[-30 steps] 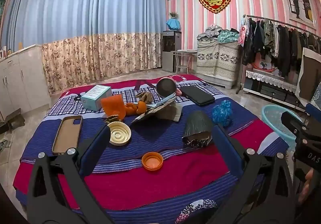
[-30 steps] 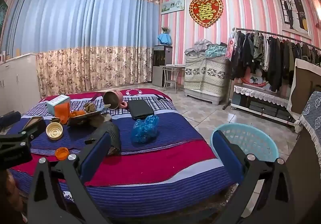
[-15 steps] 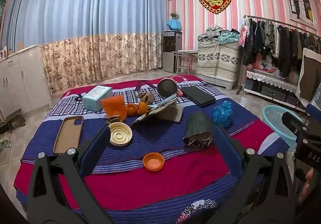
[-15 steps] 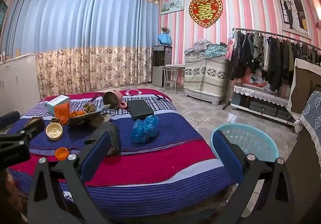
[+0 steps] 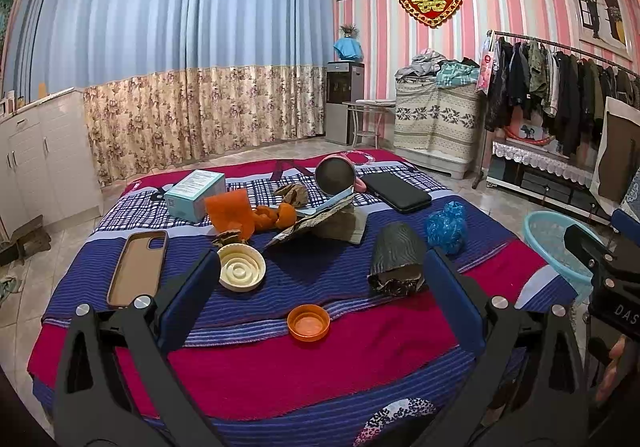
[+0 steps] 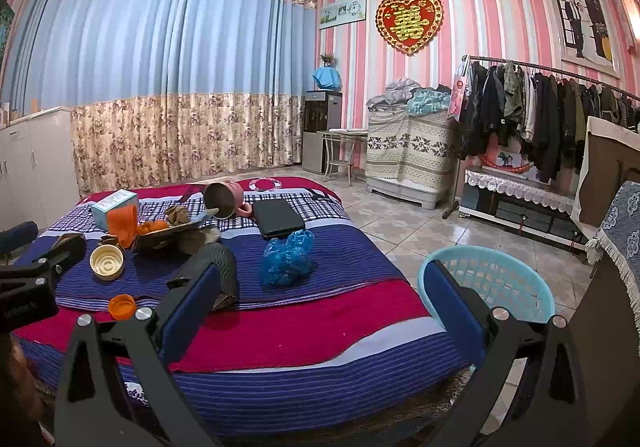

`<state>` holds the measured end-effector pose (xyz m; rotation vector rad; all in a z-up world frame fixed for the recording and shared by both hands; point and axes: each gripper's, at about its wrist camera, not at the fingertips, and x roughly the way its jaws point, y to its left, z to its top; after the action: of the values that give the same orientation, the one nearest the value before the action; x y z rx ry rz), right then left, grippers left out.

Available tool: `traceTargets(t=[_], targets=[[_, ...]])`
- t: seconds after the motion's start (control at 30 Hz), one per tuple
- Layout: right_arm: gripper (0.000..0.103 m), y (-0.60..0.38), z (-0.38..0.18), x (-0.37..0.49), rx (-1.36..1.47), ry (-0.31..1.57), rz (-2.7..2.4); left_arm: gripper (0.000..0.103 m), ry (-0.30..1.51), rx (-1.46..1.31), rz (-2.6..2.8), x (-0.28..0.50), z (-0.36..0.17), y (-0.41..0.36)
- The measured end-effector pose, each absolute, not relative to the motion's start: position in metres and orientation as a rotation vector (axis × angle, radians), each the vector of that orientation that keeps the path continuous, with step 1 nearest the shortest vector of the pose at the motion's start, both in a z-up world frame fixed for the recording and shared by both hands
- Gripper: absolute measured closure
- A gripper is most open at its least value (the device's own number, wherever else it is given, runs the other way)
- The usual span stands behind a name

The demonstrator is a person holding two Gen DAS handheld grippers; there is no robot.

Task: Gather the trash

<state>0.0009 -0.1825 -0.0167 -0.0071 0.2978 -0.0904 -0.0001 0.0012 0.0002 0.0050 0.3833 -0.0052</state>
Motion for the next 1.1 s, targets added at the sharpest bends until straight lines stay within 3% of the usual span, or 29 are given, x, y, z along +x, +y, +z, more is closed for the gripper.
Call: traceTargets(t=[1.1], targets=[[0.004,-0.1857,-0.0166,0.004,-0.011,0.299,-0.095,0.005,0.384,0.003,-0.005,0.0009,0.0014,0.0066]])
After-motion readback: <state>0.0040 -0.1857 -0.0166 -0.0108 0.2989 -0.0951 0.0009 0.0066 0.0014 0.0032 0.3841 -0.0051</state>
